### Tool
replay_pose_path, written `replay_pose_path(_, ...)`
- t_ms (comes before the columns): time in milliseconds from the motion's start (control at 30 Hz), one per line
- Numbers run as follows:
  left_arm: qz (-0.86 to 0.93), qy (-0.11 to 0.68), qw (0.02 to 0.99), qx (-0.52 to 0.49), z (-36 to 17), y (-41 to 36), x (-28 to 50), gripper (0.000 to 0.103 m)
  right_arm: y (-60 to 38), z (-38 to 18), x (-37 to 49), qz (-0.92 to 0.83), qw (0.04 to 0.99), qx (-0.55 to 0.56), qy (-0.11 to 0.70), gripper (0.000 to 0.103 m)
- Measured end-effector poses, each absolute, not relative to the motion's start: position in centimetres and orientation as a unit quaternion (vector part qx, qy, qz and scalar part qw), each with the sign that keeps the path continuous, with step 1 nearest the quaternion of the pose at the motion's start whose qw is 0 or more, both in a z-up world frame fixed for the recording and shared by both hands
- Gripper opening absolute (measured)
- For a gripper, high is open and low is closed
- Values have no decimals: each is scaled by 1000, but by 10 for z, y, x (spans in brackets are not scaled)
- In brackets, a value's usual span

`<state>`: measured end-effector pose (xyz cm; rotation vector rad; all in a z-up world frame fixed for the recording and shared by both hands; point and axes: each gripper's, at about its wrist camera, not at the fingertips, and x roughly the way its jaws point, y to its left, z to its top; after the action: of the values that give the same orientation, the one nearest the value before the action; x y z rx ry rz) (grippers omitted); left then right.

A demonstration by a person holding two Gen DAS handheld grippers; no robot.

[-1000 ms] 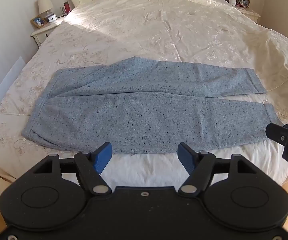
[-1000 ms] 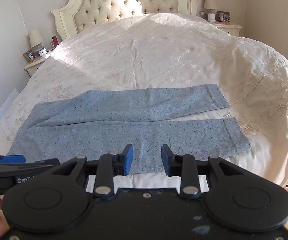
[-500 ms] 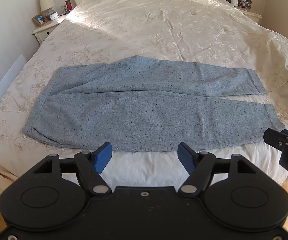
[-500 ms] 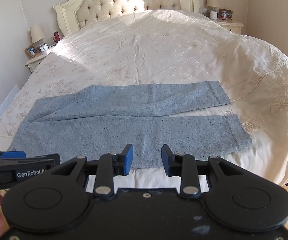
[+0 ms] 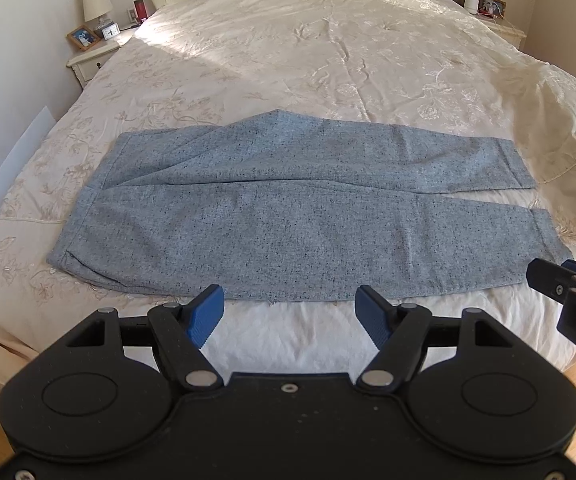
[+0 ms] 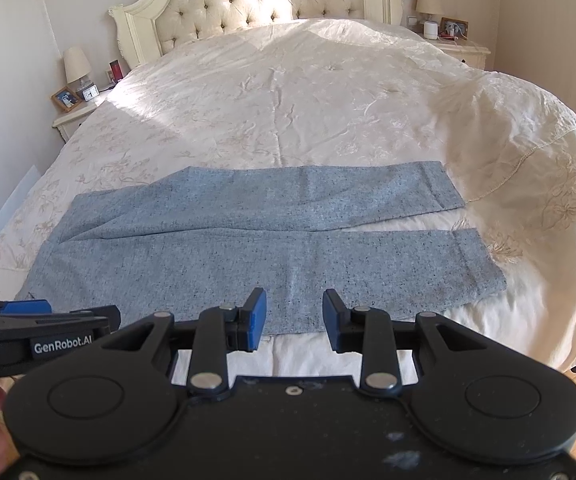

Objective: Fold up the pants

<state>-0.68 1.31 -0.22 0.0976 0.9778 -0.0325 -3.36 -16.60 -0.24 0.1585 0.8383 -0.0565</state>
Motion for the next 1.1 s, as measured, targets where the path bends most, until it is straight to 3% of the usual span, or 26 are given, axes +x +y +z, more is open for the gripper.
replay_pose_path(1100, -21, 471, 880, 50, -1, 5, -2, 74, -167, -1, -34, -22, 909, 74, 409, 33)
